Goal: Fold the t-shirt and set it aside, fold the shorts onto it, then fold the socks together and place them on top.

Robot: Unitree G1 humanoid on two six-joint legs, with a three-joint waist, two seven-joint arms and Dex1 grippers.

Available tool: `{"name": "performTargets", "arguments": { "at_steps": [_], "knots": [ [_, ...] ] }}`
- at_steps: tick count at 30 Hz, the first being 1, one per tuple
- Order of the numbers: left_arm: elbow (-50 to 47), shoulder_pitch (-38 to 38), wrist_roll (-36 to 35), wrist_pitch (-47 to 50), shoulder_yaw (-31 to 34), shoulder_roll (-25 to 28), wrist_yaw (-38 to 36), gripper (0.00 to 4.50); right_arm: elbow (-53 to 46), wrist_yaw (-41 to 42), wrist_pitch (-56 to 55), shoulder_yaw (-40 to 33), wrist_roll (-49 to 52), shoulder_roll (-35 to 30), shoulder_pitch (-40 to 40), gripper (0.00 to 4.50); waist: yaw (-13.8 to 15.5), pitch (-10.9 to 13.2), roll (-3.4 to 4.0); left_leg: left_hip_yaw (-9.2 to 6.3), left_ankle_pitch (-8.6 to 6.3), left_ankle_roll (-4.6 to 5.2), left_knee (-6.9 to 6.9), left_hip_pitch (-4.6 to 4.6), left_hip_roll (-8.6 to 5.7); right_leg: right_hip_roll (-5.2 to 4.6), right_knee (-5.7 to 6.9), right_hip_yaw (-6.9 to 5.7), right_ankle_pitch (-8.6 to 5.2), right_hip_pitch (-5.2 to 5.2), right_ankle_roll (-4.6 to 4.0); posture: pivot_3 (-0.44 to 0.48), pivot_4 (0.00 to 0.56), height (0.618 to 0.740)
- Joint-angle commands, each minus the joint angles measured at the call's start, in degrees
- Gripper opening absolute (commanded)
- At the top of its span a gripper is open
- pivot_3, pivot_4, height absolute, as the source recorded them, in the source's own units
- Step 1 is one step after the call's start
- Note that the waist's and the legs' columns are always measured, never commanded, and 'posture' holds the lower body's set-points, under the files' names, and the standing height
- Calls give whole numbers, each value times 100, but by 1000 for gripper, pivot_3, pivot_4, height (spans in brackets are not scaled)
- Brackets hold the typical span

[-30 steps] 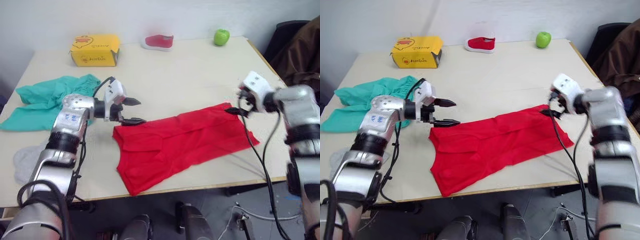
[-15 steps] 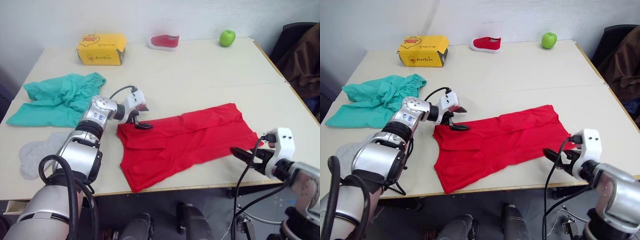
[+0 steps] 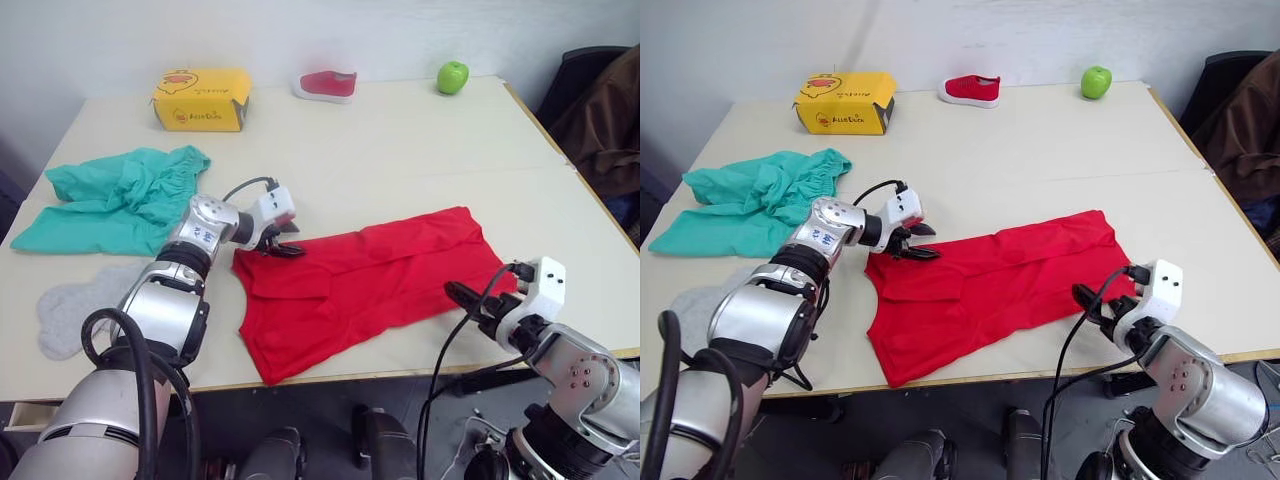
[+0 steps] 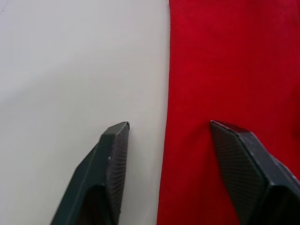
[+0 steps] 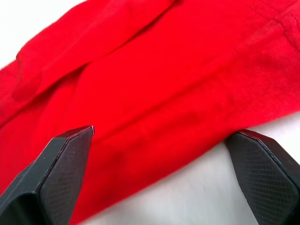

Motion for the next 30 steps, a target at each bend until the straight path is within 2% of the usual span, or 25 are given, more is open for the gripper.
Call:
{"name": "performTargets", "arguments": {
  "at_steps": [1, 7, 12, 18, 23, 26, 30],
  "knots": [
    [72, 85, 237, 121, -112, -12, -112, 1739, 137, -244, 31, -37, 108, 66, 62, 3860, -4, -19, -18, 0, 0, 0, -3, 4, 1, 0, 0, 0, 0, 2, 0, 0, 150, 740],
    [-26, 198, 190, 118, -89, -2, -734, 0, 218, -405, 31, 25, 281, -32, 114, 1815, -15, -24, -22, 11, 0, 1, -29, 45, 2, 3, -2, 15, 0, 28, 0, 0, 150, 740],
    [-91, 295, 71, 204, 71, 109, -883, 0, 534, -431, 17, 158, 403, -283, -100, 72, -59, -24, -22, 11, 0, 1, -35, 58, 6, 6, -5, 18, 0, 40, 0, 0, 150, 740],
    [-316, 477, -283, 534, 453, 301, -1078, 0, 1587, -345, -529, 699, 580, -873, -622, 23, -140, -24, -22, 14, 0, 1, -39, 60, 8, 7, -8, 20, 0, 41, -1, 0, 150, 740],
    [-1017, 956, -730, 1094, 779, 506, -1359, 0, 3431, -166, -1717, 1480, 534, -1474, -1359, 23, -189, -24, -22, 23, 1, -1, -43, 62, 14, 12, -13, 26, -1, 38, -1, 0, 150, 740],
    [-1810, 1488, -885, 1419, 805, 625, -1447, 0, 4731, 14, -2534, 1978, 412, -1802, -1898, 23, -258, -24, -22, 23, 1, -1, -43, 62, 15, 12, -14, 27, -1, 38, -1, 0, 150, 740],
    [-3990, 2713, -1360, 2599, 985, 713, -1149, 0, 6801, 211, -3797, 2529, 198, -1995, -3023, 23, -304, -27, -17, 26, 0, -1, -48, 68, 17, 11, -17, 34, -1, 40, -1, 0, 150, 740]
  ]
}}
